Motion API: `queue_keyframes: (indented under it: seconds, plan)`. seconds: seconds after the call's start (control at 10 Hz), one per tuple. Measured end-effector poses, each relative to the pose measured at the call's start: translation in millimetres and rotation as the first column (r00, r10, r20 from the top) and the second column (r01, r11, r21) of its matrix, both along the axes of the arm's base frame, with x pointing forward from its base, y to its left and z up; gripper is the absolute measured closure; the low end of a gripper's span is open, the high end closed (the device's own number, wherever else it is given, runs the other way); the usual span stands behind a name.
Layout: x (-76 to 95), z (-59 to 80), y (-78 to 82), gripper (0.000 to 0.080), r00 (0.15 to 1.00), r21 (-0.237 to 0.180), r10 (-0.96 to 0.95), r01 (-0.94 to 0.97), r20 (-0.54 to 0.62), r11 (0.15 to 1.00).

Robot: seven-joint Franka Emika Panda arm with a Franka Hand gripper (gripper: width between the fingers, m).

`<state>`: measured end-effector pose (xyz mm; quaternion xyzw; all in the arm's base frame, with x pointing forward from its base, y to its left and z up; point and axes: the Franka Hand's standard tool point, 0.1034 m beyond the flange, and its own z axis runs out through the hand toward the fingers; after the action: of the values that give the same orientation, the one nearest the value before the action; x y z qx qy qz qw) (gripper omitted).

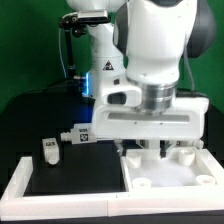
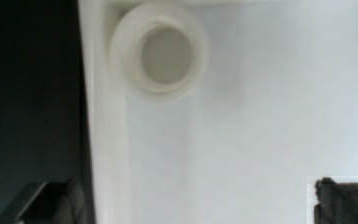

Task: Assemble one leg

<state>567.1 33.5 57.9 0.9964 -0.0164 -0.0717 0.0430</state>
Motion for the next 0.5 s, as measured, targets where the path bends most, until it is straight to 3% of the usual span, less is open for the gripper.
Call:
queue_keyframes:
  seconds: [0.3,0.5]
  plan:
    - [-1.1,-1.7,1.3,0.0150,1.000,0.009,0.022,-0.022,-0.003,1.000]
    - [-13.7,4.7,6.5,0.0150,0.999,0.021,0.046,-0.045,-0.009,0.999]
